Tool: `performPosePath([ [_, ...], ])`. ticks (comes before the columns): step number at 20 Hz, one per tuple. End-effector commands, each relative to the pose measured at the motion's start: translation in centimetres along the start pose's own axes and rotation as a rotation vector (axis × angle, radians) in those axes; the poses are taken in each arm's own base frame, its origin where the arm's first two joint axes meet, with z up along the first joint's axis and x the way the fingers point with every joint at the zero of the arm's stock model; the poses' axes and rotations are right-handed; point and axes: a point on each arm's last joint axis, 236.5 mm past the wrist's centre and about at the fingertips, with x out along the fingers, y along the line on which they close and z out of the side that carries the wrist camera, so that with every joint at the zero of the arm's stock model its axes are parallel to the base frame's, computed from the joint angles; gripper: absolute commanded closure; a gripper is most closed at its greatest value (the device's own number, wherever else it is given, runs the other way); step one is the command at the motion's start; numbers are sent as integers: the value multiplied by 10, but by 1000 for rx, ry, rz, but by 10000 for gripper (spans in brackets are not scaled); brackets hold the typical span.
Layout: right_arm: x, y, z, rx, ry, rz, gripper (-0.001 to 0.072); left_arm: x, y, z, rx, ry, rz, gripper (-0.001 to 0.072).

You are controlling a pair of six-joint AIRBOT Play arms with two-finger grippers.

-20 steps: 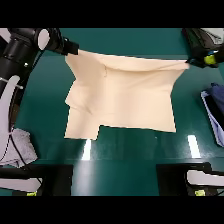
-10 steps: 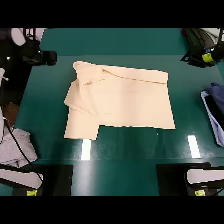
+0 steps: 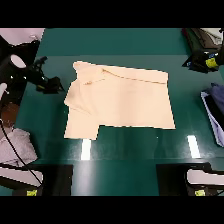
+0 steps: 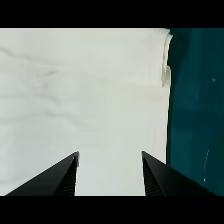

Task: Fold the shirts.

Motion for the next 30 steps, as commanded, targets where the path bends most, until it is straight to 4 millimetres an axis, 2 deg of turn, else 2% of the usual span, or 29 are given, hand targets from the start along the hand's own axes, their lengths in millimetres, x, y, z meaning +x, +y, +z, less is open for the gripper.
performPosePath([
  [1, 3, -3, -18, 13, 32, -1, 266, 31, -8, -13, -62, -22, -110, 247],
  [8, 6, -3, -23, 19, 42, 0, 265, 36, -8, -23, -77, 7, -120, 249],
  [9, 6, -3, -23, 19, 43, 0, 265, 35, -11, -23, -82, 10, -131, 318],
  [11, 6, -3, -23, 19, 45, 0, 265, 34, -19, -22, -97, 8, -168, 615],
  [12, 6, -3, -23, 19, 45, 0, 265, 30, -29, -18, -74, 0, -204, 684],
  [13, 6, -3, -23, 19, 45, 0, 265, 23, -40, -11, -56, -20, -242, 685],
  [17, 6, -3, -23, 19, 45, 0, 265, -23, -99, 44, 70, -197, -383, 685],
  [19, 6, -3, -25, 19, 49, 0, 265, -23, -125, 53, 169, -249, -376, 683],
  [20, 6, -3, -25, 19, 52, 0, 265, -16, -136, 54, 203, -263, -365, 548],
  [21, 6, -3, -26, 19, 55, 0, 265, -10, -140, 52, 236, -265, -336, 258],
  [22, 5, -3, -27, 19, 60, 0, 265, -4, -139, 49, 270, -258, -297, 151],
  [23, 5, -3, -28, 19, 65, 0, 265, -1, -132, 45, 283, -238, -265, 164],
  [27, 5, -3, -30, 19, 70, 1, 265, -3, -78, 24, 246, -108, -171, 164],
  [30, 5, -3, -30, 19, 70, 1, 265, -4, -56, 14, 259, -71, -161, 164],
])
